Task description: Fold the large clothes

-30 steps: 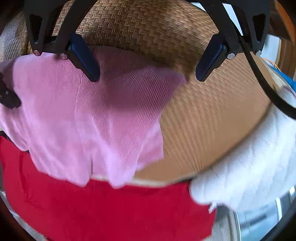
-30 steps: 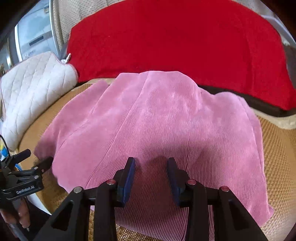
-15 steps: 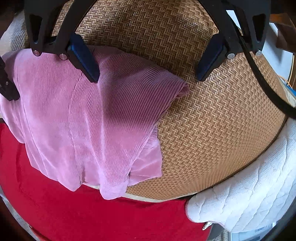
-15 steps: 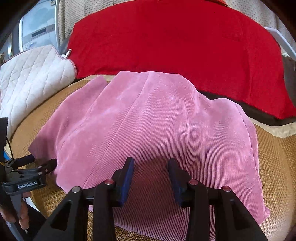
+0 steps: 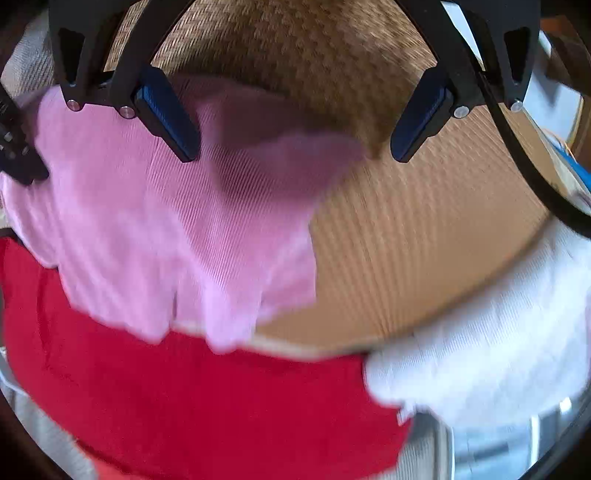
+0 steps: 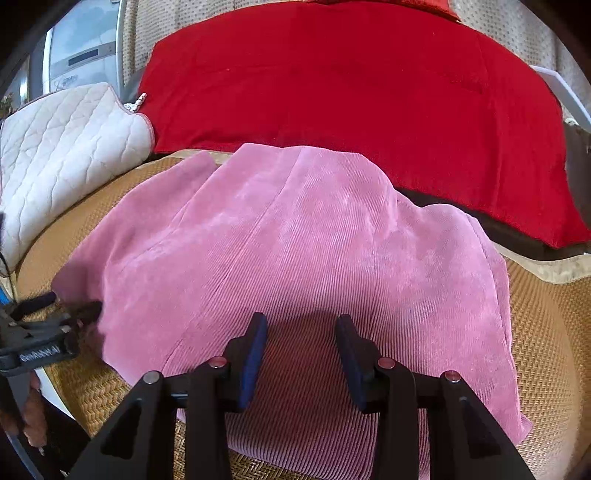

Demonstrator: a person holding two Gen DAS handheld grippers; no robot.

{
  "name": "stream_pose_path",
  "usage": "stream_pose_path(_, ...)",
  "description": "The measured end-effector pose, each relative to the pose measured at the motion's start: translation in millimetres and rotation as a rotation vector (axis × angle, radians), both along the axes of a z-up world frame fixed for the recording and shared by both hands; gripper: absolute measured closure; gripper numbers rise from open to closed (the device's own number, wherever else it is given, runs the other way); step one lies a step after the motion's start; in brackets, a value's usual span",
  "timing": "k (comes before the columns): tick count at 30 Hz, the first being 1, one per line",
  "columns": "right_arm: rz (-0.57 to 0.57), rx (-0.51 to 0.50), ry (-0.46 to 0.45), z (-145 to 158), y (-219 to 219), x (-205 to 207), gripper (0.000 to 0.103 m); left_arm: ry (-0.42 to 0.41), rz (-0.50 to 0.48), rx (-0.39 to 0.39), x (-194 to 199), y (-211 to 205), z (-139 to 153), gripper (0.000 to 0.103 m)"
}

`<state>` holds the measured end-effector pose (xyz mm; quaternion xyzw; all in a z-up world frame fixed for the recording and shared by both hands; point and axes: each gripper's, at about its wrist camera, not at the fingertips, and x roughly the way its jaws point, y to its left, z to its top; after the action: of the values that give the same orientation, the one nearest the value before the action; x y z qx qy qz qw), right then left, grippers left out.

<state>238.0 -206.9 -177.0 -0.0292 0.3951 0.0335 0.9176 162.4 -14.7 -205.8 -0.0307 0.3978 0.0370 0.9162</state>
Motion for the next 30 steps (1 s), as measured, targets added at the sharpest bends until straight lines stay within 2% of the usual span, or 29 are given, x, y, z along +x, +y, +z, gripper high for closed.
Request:
stream_pose_path(2,0.003,-0.007,-0.001,0.7,0.9,0.0,0.060,-0.070,0.002,0.006,-6.8,-0.4,11.8,0.000)
stream_pose_path(4,0.006,-0.013,-0.002,1.1,2.0,0.3,0.060,-0.101,0.008,0.009,-10.3,-0.7,16.0,0.000)
stream_pose_path(9,0.008,-0.019,-0.003,1.3,1.9,0.9,0.060,-0.069,-0.020,0.009,-4.3,-3.2,9.1,0.000)
stream_pose_path(14,0.007,-0.024,-0.005,1.9,2.7,0.4,0.060,-0.093,-0.018,0.004,-7.8,-4.1,13.0,0.000)
stream_pose_path(18,0.008,-0.039,-0.009,2.0,4.1,0.5,0.060,-0.083,-0.031,0.006,-6.4,-6.2,11.0,0.000)
stream_pose_path(20,0.008,-0.045,-0.011,2.0,4.7,0.3,0.060,-0.063,-0.034,0.027,-5.2,-9.4,7.9,0.000)
stream_pose_path(22,0.005,-0.051,-0.013,2.3,5.9,-1.0,0.060,-0.006,-0.035,0.084,0.2,-14.1,-2.6,0.000)
stream_pose_path(24,-0.001,-0.049,-0.016,3.5,6.0,-1.6,0.060,0.037,-0.031,0.098,3.7,-14.7,-10.8,0.000)
stream_pose_path(27,-0.022,-0.034,-0.047,13.7,1.4,-5.7,0.060,0.008,-0.013,0.080,0.1,-11.8,-3.4,0.000)
stream_pose_path(30,-0.098,-0.020,-0.117,30.1,-14.5,-11.8,0.060,-0.031,-0.056,0.086,-2.9,-21.4,12.1,0.000)
